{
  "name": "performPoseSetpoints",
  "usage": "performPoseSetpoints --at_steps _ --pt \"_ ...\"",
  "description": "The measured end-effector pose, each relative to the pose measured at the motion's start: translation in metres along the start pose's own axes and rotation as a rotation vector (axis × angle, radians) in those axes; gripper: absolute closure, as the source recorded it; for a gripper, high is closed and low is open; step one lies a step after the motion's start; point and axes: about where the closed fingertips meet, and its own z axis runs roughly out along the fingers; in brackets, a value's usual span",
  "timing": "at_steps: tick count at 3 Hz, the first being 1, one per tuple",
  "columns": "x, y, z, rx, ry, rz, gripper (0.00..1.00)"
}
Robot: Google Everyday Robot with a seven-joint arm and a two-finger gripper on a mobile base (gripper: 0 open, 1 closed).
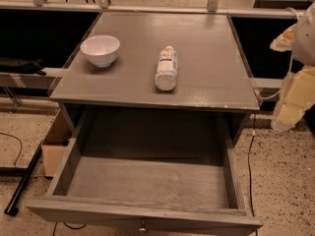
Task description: Place blue plastic bottle into top drawer
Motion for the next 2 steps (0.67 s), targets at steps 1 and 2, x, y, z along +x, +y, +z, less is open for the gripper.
performPoseSetpoints --at_steps 1,2 --pt "0.0 0.0 0.0 0.0 0.0 0.0 0.0" --pt "-0.011 -0.016 -0.007 0.022 0.005 -0.041 0.0"
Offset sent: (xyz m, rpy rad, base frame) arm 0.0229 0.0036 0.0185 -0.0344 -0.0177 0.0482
